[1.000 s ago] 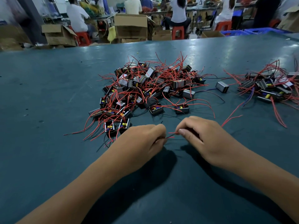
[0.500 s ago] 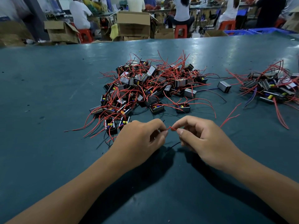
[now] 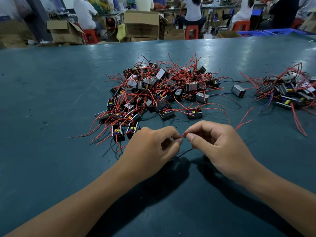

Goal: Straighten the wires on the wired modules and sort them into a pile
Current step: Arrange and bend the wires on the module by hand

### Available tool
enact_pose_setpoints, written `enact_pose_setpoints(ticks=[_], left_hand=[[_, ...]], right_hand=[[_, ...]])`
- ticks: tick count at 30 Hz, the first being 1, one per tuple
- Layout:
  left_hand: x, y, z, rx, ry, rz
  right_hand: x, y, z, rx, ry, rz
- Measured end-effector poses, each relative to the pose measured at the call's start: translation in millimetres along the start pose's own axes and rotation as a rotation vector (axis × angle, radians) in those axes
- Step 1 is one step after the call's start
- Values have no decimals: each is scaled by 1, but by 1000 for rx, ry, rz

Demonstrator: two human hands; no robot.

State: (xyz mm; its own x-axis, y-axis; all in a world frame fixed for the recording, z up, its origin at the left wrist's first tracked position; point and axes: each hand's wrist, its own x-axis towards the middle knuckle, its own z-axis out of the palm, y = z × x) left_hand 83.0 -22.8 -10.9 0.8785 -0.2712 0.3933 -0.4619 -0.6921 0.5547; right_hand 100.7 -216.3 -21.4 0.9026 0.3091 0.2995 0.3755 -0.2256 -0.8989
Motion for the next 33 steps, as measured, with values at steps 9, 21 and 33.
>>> enact_pose_setpoints(ticks=[9,21,33], left_hand=[[1,-4,6,-47,8,13],[-1,-7,9,-161,8,-35],[-2,-9,8,-148,4,-20]], right_hand=[[0,4,4,43,43,-6],[1,6,2,10,79,-15],[-3,-1,-1,-107,62,-25]])
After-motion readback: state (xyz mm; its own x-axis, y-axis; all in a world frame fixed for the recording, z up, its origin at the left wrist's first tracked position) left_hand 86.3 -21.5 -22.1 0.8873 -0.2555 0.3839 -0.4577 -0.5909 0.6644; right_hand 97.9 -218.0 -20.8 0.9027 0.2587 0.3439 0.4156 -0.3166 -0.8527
